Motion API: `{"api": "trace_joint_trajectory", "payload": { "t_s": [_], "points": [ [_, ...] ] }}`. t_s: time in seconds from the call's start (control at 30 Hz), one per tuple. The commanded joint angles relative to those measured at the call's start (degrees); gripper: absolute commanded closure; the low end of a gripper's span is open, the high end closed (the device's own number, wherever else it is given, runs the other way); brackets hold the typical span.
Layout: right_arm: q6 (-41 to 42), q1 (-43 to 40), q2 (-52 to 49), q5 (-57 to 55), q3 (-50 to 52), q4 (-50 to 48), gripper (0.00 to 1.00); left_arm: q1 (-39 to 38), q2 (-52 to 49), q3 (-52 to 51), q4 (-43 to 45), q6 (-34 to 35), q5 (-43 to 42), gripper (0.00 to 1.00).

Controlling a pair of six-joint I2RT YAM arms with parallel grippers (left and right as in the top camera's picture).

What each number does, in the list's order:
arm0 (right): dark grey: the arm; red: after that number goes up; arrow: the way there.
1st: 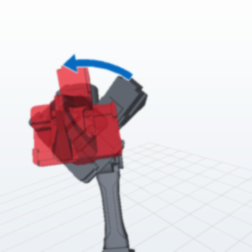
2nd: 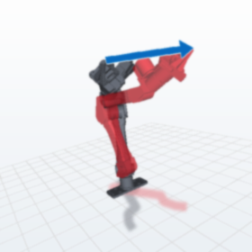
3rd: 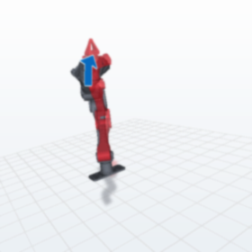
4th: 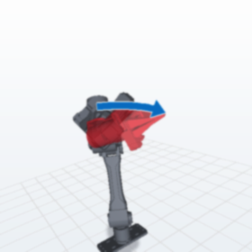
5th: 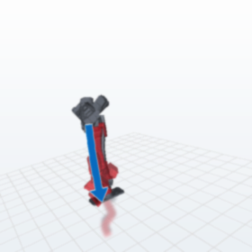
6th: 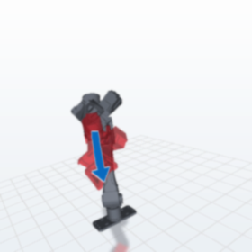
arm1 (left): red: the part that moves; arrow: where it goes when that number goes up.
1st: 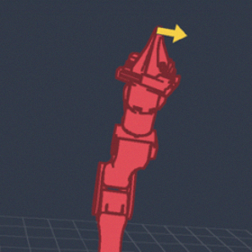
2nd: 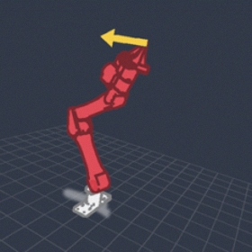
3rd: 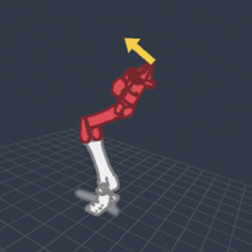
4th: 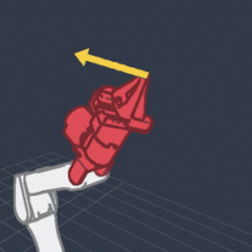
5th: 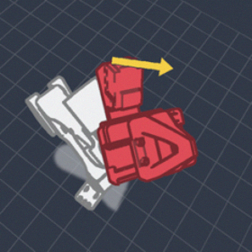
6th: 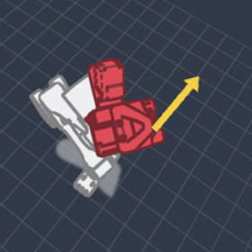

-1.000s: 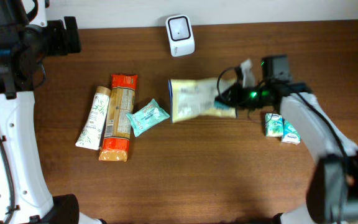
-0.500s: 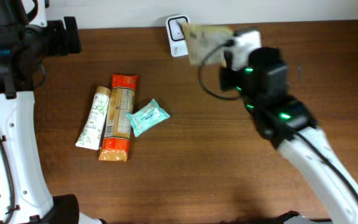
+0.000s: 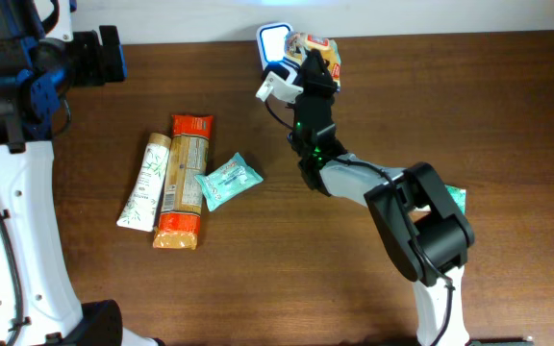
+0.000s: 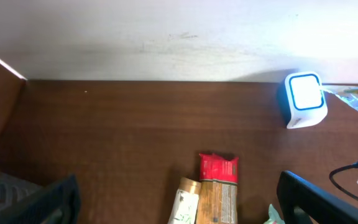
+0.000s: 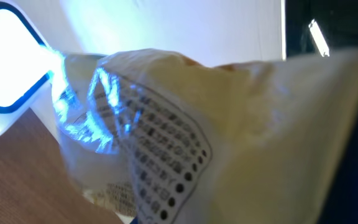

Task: Scan the item barcode
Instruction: 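Hold the snack bag barcode in front of the scanner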

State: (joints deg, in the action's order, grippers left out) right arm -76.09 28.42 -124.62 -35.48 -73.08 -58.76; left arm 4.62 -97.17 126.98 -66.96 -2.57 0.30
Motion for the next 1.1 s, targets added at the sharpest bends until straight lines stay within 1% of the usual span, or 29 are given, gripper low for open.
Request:
{"api": "trace_joint_trajectory", "payload": {
  "t_s": [0.0, 0.07, 0.23, 0.3, 0.53, 0.77, 0.8, 0.87, 0.93, 1.0, 1.03, 1.07],
  "points": [
    [-1.4, -0.4, 0.5, 2.5, -3.7, -1.9, 0.96, 0.0, 0.4, 0.6, 0.0, -0.7, 0.1, 0.01],
    [-1.4, -0.9, 0.5, 2.7, -5.6, -0.5, 0.96, 0.0, 0.4, 0.6, 0.0, -0.7, 0.1, 0.01],
    [-1.0, -2.1, 0.5, 6.8, -10.8, 7.9, 0.96, 0.0, 0.4, 0.6, 0.0, -0.7, 0.1, 0.01],
    [0.1, -2.4, 0.5, 7.0, -11.3, 8.0, 0.96, 0.0, 0.4, 0.6, 0.0, -0.7, 0.1, 0.01],
    [0.1, -2.6, 0.4, 6.8, -11.3, 8.9, 0.96, 0.0, 0.4, 0.6, 0.0, -0.7, 0.1, 0.01],
    [0.5, -1.7, 0.5, 2.7, -11.3, 8.0, 0.96, 0.0, 0.4, 0.6, 0.0, -0.7, 0.1, 0.01],
    [2.4, -1.4, 0.9, 2.8, -11.3, 8.0, 0.96, 0.0, 0.4, 0.6, 0.0, -0.7, 0.1, 0.01],
    [10.3, -1.0, 3.6, 2.1, -11.3, 8.0, 0.96, 0.0, 0.4, 0.6, 0.0, -0.7, 0.1, 0.01],
    [10.7, -0.7, 6.6, 1.7, -11.3, 8.0, 0.96, 0.0, 0.4, 0.6, 0.0, -0.7, 0.1, 0.01],
    [13.9, 0.3, 10.0, -0.3, -11.3, 8.1, 0.96, 0.1, 0.4, 0.6, 0.0, -0.7, 0.1, 0.01],
    [16.9, 1.1, 12.3, -1.5, -11.3, 10.0, 0.96, 0.0, 0.4, 0.6, 0.0, -0.7, 0.1, 0.01],
    [19.3, 1.9, 14.9, -1.2, -11.3, 14.5, 0.96, 0.0, 0.4, 0.6, 0.0, -0.7, 0.1, 0.01]
  ]
}}
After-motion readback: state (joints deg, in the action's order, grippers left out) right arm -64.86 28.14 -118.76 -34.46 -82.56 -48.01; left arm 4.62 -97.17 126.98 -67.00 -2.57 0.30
